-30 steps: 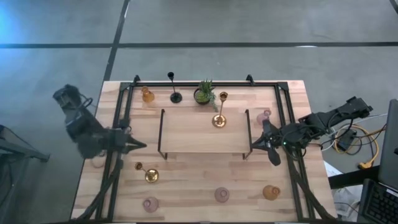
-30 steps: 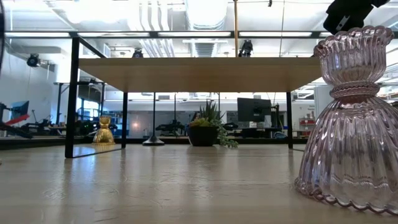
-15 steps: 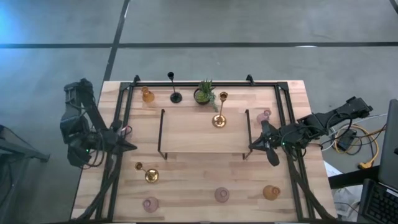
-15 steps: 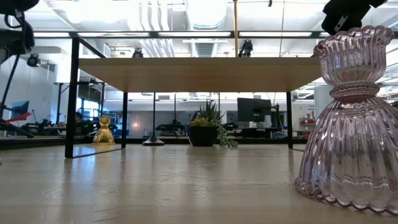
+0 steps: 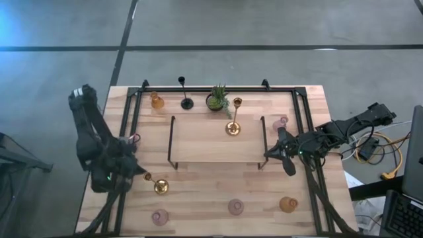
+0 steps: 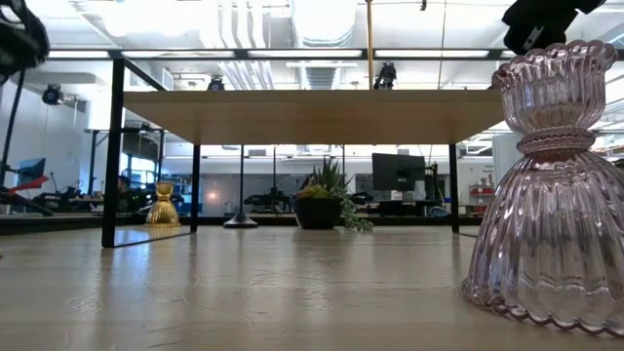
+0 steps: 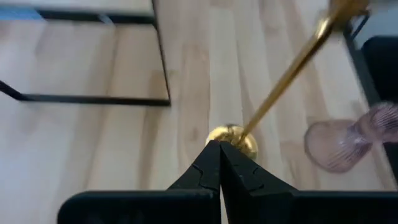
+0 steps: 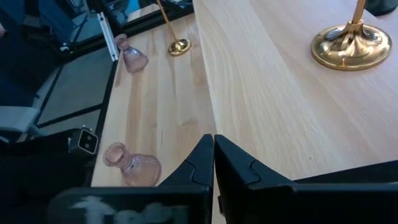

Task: Pick & Place candle stick holders
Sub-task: Put the gold candle holder on the shelf

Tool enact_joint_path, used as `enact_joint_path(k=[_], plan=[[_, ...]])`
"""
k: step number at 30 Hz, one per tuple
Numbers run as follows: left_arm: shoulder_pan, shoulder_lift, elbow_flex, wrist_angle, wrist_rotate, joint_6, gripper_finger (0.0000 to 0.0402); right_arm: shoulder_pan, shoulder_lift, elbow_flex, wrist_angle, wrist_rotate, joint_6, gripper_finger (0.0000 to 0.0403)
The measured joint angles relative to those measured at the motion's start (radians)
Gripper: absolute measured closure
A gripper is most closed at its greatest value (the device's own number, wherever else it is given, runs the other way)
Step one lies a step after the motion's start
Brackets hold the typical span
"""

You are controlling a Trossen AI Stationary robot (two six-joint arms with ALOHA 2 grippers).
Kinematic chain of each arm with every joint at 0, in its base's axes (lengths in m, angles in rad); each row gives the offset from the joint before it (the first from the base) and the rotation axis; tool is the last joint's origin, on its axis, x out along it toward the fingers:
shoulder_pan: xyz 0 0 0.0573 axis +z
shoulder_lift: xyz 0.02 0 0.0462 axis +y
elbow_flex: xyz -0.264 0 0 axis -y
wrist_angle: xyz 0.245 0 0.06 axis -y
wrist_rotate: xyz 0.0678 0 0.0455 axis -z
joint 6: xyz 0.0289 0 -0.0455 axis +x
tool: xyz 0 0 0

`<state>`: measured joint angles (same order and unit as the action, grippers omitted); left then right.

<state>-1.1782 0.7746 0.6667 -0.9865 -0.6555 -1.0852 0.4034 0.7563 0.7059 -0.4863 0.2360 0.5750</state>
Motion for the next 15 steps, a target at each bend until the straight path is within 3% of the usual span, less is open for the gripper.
enact_joint_path(k=[4,15], plan=[[0.000,0.008,-0.054,0.116,0.004,0.038,0.0399,0.000,0.000,0.000,0.004,0.003,0.000,0.0394],[0.000,0.006,-0.108,0.220,-0.040,0.040,0.0395,0.000,0.000,0.000,0.042,0.015,0.000,0.0394]])
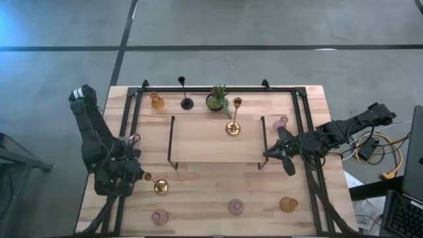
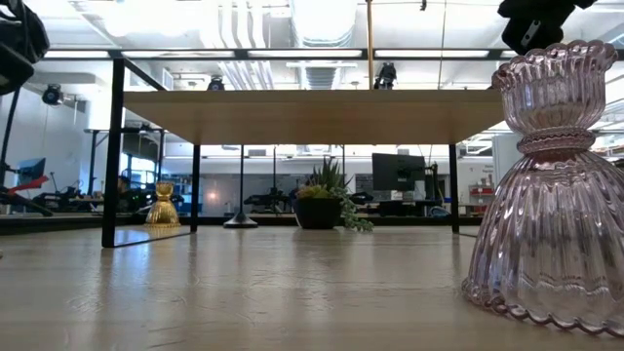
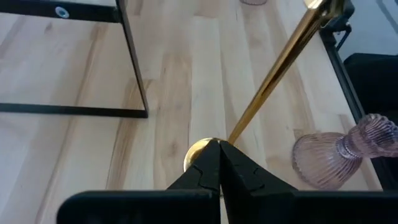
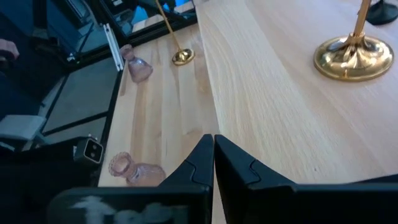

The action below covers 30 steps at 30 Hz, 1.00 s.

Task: Pick & Place candle stick holders
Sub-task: Put the gold candle holder on the shelf

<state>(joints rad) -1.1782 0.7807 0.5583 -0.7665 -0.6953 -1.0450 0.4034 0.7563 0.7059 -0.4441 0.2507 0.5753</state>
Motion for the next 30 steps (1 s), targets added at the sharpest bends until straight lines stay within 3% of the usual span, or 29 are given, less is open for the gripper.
enact_joint_path(k=[9,14,19,30], plan=[[0.000,-0.001,-0.002,0.037,-0.001,-0.074,0.0316,0.000,-0.001,0.000,0.015,0.015,0.001,0.0394],[0.000,-0.001,-0.002,0.155,-0.002,0.023,0.0283,0.000,-0.001,0.000,0.015,0.015,-0.002,0.0394],[0.000,-0.001,-0.003,0.239,-0.026,0.183,0.0273,0.000,-0.001,0.000,0.015,0.015,-0.005,0.0394],[0.005,-0.001,-0.003,0.219,-0.091,0.201,0.0273,0.000,-0.001,0.000,0.015,0.015,-0.006,0.0394]])
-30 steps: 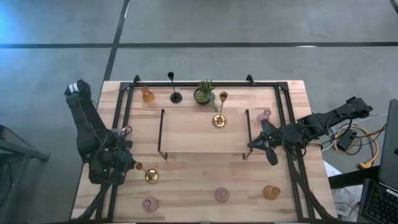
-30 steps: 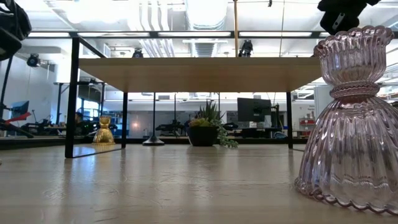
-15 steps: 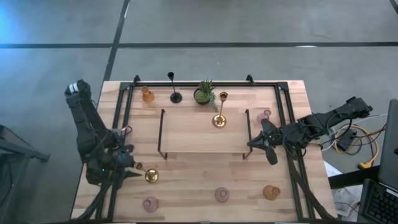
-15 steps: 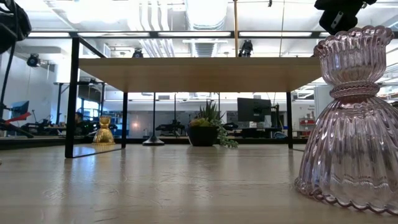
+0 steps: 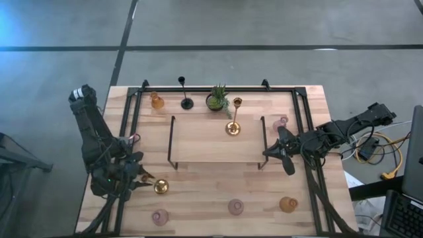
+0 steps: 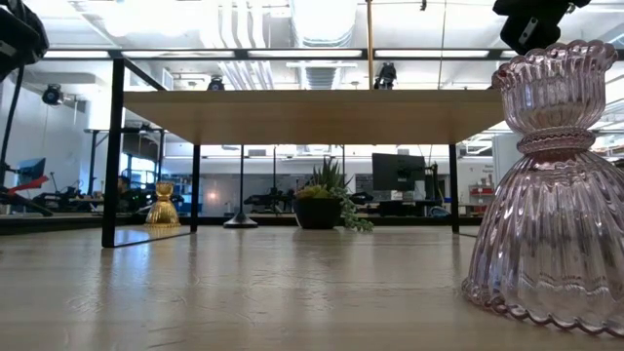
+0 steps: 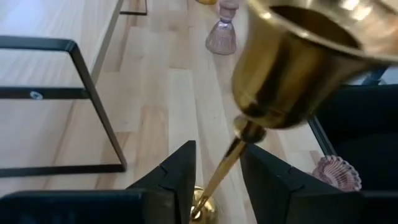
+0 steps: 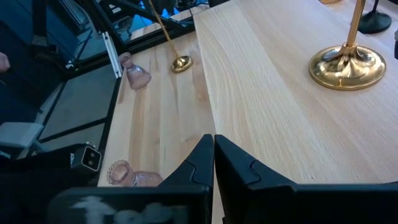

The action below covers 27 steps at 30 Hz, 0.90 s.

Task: Pick & Place candle stick holders
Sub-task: Put the gold candle holder on the shelf

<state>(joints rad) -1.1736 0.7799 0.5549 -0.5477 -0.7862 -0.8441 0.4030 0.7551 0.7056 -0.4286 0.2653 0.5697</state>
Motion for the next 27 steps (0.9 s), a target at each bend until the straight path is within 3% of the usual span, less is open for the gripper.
enact_joint_path(k=[22,27], plan=[[0.038,0.000,0.000,0.020,-0.031,0.086,0.0276,0.000,0.000,0.000,0.000,0.000,-0.005,0.0394],[0.048,0.000,0.000,0.065,-0.064,0.098,0.0301,0.000,0.000,0.000,0.000,0.000,-0.006,0.0394]])
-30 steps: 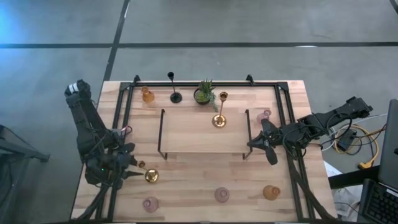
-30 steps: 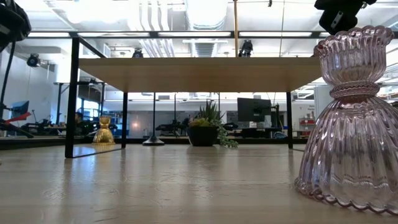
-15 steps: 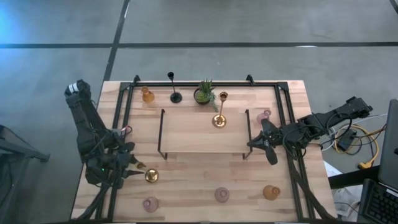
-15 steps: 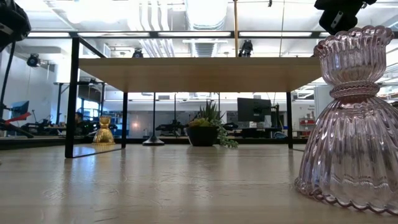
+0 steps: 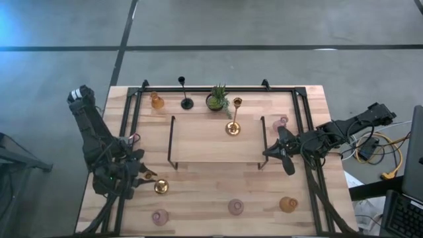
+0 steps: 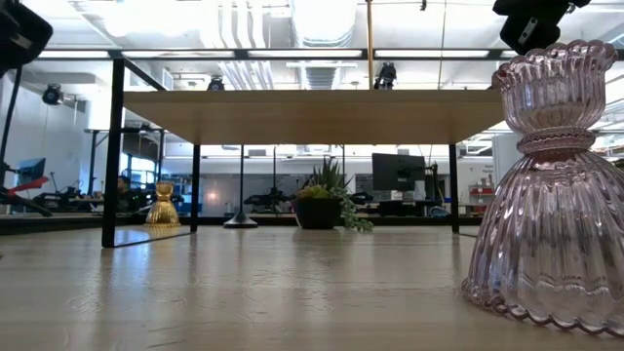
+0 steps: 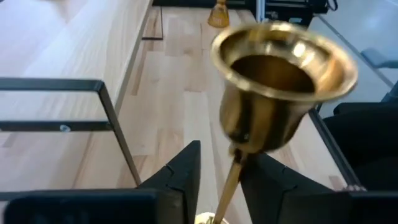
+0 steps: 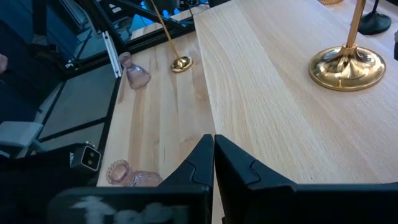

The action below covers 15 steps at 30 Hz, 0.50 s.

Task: Pick & Place candle stick holders
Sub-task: Put the gold candle holder on the shelf

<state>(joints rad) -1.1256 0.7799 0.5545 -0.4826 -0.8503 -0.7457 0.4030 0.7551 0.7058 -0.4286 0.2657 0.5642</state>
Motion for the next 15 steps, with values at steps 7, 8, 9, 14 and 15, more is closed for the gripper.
enact_joint_path(k=[7,8,9,14,15], plan=[[0.000,0.000,0.000,0.012,0.001,0.018,0.0384,0.000,0.000,0.000,0.000,0.001,-0.018,0.0394],[0.000,0.000,0.000,0.012,-0.001,0.018,0.0383,0.000,0.000,0.000,0.000,0.001,-0.019,0.0394],[0.000,0.000,0.000,0.012,-0.006,0.015,0.0383,0.000,0.000,0.000,0.000,0.003,-0.021,0.0394],[0.001,-0.010,0.049,0.008,-0.013,0.054,0.0383,0.000,0.000,0.000,0.000,0.005,-0.029,0.0394],[0.001,-0.014,0.072,0.012,-0.017,0.077,0.0383,0.000,0.000,0.000,0.000,0.008,-0.038,0.0394]])
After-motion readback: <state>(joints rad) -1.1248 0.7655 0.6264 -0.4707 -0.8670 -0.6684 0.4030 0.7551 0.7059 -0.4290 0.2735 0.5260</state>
